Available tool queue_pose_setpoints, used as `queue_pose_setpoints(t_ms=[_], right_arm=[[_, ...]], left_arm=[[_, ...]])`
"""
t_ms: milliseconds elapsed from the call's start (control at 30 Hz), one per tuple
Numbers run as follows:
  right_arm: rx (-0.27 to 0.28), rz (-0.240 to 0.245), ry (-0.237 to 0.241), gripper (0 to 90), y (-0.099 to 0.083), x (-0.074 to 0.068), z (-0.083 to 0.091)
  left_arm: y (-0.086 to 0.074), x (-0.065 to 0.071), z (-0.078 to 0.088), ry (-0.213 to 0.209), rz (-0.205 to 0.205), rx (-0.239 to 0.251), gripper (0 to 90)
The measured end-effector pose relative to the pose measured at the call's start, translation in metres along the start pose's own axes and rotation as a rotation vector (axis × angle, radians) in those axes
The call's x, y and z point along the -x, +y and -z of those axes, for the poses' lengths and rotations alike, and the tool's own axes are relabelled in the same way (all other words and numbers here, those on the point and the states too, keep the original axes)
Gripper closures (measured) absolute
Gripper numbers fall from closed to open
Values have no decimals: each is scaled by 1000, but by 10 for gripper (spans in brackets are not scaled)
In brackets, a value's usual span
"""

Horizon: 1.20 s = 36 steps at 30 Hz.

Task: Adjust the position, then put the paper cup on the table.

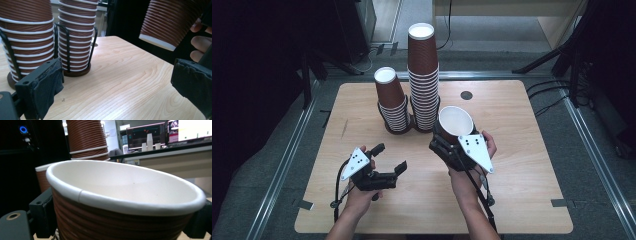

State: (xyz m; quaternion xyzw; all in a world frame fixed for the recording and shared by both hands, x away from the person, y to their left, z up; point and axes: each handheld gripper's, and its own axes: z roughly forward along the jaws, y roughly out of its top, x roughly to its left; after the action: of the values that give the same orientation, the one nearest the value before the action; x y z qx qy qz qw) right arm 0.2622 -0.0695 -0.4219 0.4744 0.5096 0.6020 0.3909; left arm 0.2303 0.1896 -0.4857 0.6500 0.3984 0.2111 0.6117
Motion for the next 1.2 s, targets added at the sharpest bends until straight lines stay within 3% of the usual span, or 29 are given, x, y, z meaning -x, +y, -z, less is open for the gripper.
queue_pose_setpoints(t_ms=[400,567,800,900,967,1200], right_arm=[[11,123,-63,95,-5,36,-6],[15,135,-76,95,-4,47,-7],[5,131,-75,92,-6,63,-10],[-1,149,-75,90,-7,68,-11],[-4,154,-73,90,-7,71,-12],[-13,179,-112,90,-10,84,-16]], left_arm=[[-7,-15,16,66,24,-12,0],[-7,-24,24,101,49,-6,0],[-12,-27,35,139,45,-24,0],[-14,-31,42,137,78,-27,0],[-16,-33,47,149,75,-32,0],[-27,-39,61,193,81,-52,0]])
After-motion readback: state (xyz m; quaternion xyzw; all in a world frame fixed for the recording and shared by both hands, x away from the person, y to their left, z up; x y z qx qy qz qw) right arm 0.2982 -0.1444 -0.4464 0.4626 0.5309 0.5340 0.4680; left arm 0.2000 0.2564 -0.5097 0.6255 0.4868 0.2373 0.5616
